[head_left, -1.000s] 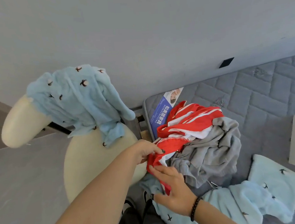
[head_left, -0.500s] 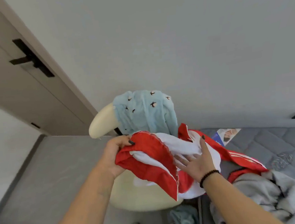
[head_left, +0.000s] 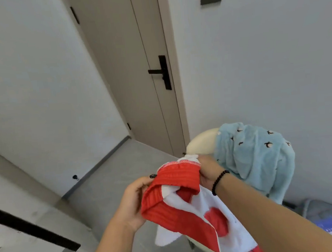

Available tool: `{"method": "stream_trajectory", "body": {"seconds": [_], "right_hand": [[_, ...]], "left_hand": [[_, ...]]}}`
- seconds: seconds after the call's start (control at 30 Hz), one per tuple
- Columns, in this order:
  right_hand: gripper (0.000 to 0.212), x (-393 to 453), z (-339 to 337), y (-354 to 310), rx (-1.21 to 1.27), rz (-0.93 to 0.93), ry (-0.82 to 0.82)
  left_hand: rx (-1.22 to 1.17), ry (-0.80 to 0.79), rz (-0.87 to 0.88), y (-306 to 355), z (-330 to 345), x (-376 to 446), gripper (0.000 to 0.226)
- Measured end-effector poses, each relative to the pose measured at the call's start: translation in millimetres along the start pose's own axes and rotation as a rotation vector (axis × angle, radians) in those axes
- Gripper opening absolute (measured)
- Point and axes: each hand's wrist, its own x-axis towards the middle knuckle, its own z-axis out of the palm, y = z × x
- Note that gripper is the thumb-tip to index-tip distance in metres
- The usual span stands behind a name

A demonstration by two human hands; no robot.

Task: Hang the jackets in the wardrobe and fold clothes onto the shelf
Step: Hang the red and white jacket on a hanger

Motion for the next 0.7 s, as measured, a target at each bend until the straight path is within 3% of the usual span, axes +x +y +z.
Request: {"method": "stream_trajectory", "body": {"seconds": [0.17, 0.23, 0.33, 0.43, 0.53, 0.63, 0.7], "right_hand": [[0.042, -17, 110, 35, -0.124, -0.032, -0.109], [0.040, -29, 156, 58, -0.178, -0.038, -0.199], [0.034, -42, 230, 96, -0.275, -0.017, -0.337], [0.046, -57, 298, 134, -0.398, -0.001, -0.508], [0.028, -73, 352, 162, -0.472, -0.002, -0.674], [0.026, -83, 394, 177, -0.502, 0.022, -0.836], [0.030, -84, 417, 182, -0.504, 0.054, -0.913]], "left_hand": [[0.132, 0.176, -0.088, -6, -91, -58, 0.035], [0.338, 0.183, -0.085, -14, -123, -88, 0.012], [0.597, 0.223, -0.120, -28, -175, -128, 0.009], [0.603, 0.406, -0.084, -30, -230, -169, 0.030], [0.662, 0.546, 0.101, -19, -280, -209, 0.031], [0.911, 0.766, 0.138, -3, -320, -243, 0.083], [1.058, 0.730, 0.187, 5, -346, -261, 0.062]]}}
